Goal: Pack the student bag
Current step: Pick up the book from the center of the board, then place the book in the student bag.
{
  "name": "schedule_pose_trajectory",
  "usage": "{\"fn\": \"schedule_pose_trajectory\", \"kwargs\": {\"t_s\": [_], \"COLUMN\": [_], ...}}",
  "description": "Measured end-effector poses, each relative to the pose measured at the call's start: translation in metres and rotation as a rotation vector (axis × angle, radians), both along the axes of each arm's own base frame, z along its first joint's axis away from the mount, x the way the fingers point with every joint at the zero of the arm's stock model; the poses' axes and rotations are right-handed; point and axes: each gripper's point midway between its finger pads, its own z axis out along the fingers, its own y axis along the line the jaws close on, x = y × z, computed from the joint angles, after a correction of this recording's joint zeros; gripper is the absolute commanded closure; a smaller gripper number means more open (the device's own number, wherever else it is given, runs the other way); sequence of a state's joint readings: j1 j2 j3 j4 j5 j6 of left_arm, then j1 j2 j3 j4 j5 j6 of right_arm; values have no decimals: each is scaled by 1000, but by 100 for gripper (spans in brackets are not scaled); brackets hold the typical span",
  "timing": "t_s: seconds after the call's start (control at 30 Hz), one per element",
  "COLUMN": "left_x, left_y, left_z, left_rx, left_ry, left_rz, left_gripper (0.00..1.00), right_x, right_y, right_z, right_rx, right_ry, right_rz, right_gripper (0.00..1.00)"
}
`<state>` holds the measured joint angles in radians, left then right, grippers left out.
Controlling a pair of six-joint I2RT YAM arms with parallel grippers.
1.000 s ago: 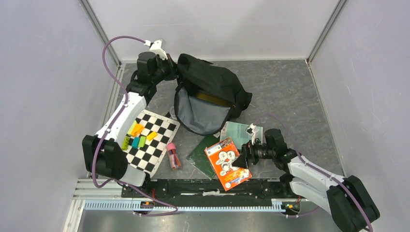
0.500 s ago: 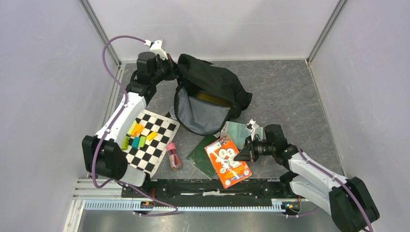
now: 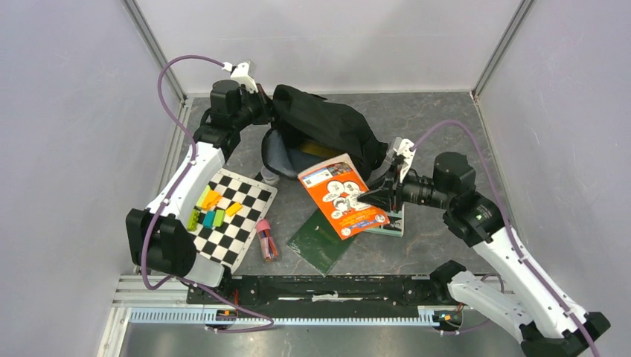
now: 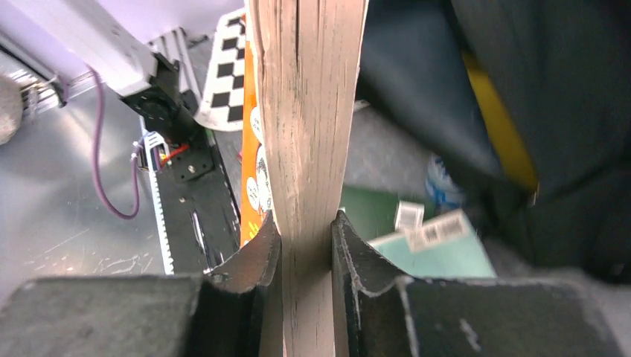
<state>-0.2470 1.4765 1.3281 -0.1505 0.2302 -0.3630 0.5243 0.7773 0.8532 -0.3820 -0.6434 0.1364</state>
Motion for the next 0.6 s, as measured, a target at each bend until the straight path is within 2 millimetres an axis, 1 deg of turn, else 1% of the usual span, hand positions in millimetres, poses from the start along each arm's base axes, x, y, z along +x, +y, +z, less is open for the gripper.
{"fn": "schedule_pose_trajectory", "kwargs": {"t_s": [0.07,0.13,0.2,0.27,0.33,0.43,0.53,0.6], "left_x": [0,-1,-1,-2,-3,-3,-4,-4], "left_y": [0,0,0,0,0,-1,-1,-2], "left_z": [-1,-1,-1,-1,0,0,0,0], "left_rx": [1,1,1,2,2,0,-2,-3], "left_ry": [3,4,5,7,7,7,7,8], "left_rz": [0,0,0,0,-2,-8,-13,-16], "left_gripper": [98,98,98,98,98,98,98,98], "right_x": [-2,-3,-3,-2,-1,9,30,46], "right_y": [13,27,43,56,66,79,88,90], "right_z": [31,54,75,88,96,98,92,87], "right_rx": [19,31,52,74,81,53,-22,-77], "right_ry": [-79,-132,-177,-222,-269,-366,-496,-587], "right_rz": [59,112,162,198,221,211,153,105], "right_gripper": [100,100,100,100,100,100,100,100]}}
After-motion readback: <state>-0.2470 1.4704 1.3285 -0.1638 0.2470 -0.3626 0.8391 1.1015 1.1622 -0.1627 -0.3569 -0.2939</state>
